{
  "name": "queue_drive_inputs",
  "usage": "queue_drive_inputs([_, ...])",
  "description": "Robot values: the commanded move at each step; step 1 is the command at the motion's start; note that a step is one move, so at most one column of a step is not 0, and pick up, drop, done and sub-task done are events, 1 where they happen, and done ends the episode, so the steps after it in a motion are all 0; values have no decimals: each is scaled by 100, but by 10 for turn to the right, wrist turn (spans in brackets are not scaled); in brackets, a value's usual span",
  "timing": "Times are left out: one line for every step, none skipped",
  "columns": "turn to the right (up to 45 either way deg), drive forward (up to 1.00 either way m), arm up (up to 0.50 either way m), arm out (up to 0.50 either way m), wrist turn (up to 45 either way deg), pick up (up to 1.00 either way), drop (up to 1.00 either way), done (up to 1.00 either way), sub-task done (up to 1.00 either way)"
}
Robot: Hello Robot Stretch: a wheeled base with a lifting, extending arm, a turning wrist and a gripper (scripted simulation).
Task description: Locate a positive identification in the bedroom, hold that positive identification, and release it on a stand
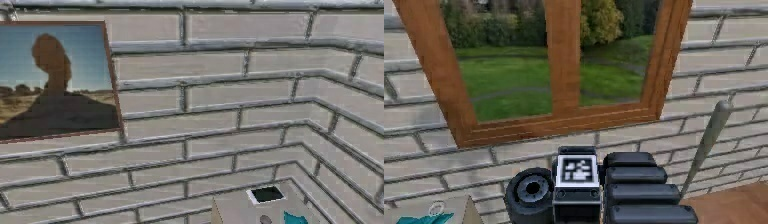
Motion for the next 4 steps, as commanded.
queue_drive_inputs([-150,0,0,0,0,0,0,0,0])
queue_drive_inputs([450,0,0,0,0,0,0,0,0])
queue_drive_inputs([90,0,0,0,0,0,0,0,0])
queue_drive_inputs([-450,0,0,0,0,0,0,0,0])
